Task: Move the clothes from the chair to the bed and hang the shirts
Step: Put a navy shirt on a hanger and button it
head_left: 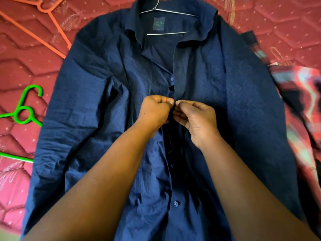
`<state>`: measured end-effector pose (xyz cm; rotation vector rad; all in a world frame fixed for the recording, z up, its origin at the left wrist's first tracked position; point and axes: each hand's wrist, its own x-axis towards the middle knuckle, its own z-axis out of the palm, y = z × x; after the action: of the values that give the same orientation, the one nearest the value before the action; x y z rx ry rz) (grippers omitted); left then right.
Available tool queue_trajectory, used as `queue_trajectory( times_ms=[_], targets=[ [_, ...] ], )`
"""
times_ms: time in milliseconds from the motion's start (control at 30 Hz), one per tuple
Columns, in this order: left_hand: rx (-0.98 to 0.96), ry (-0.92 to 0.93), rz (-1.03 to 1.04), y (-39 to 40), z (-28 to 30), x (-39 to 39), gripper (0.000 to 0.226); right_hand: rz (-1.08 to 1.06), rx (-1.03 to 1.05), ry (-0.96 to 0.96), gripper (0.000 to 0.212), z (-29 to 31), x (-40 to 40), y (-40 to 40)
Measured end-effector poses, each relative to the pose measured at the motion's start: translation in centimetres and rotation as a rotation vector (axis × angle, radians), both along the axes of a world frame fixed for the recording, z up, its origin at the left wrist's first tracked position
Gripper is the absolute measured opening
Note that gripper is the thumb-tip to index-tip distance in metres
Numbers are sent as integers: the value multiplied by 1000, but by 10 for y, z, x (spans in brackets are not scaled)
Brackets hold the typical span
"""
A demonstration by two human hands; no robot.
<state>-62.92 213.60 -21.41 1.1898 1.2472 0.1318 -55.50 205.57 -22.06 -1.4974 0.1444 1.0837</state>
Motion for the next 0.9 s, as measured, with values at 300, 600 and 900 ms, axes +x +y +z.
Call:
queue_trajectory(
  times_ms=[300, 600, 900],
  targets=[
    [-62, 18, -27, 5, -5, 0, 25, 24, -9, -92, 14, -11, 0, 1],
    [-24, 21, 90, 3, -4, 6, 22, 68, -30, -354, 10, -25, -5, 2],
    [183, 100, 19, -7, -7, 10, 29, 150, -201, -692, 12, -33, -10, 5]
  ],
)
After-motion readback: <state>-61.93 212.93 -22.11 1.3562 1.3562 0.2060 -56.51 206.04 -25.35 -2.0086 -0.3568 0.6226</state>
